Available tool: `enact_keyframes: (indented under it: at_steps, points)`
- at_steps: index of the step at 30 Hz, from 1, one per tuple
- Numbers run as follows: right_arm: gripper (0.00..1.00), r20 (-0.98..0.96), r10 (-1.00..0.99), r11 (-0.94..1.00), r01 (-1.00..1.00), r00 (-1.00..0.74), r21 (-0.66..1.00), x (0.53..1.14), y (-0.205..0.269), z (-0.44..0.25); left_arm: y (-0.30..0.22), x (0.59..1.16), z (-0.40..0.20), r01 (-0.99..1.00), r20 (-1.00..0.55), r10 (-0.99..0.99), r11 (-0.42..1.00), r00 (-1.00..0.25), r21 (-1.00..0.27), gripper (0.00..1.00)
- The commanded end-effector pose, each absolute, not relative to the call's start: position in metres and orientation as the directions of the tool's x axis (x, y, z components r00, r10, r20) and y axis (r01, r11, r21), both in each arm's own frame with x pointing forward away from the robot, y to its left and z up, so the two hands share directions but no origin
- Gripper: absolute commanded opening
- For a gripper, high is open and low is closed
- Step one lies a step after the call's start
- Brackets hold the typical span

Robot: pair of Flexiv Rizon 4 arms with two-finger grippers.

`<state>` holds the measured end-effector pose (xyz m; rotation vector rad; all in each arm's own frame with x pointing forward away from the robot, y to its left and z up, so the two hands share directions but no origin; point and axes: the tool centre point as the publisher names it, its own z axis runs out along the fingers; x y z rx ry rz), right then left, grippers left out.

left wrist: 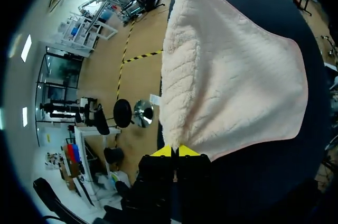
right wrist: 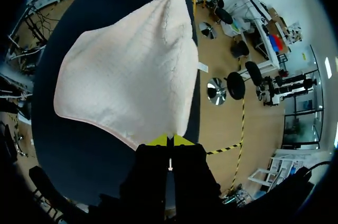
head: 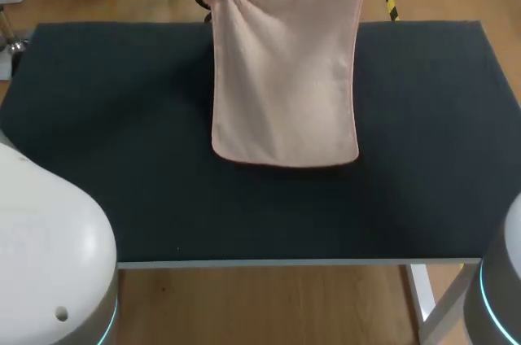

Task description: Fold the towel

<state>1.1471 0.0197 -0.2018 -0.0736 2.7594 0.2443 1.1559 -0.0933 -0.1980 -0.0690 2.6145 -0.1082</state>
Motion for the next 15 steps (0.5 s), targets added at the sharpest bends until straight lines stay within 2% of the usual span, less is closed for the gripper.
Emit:
enact_keyframes:
  at_steps: [1,8,15]
  points:
    - [0.00,-0.415,-0.027,0.988,-0.089,-0.910,0.130,1.150,0.022,-0.166,-0.085,1.153,-0.158,-0.048,-0.530,-0.082,0.996,-0.844,-0.077,0.00]
    - [0.00,-0.532,-0.028,0.989,-0.103,-0.846,0.110,1.183,0.028,-0.115,-0.071,1.178,-0.109,-0.093,-0.634,-0.096,0.995,-0.768,-0.039,0.00]
    - [0.00,-0.606,-0.026,0.986,-0.120,-0.795,0.115,1.221,0.038,-0.079,-0.059,1.201,-0.064,-0.121,-0.702,-0.144,0.989,-0.697,-0.082,0.00]
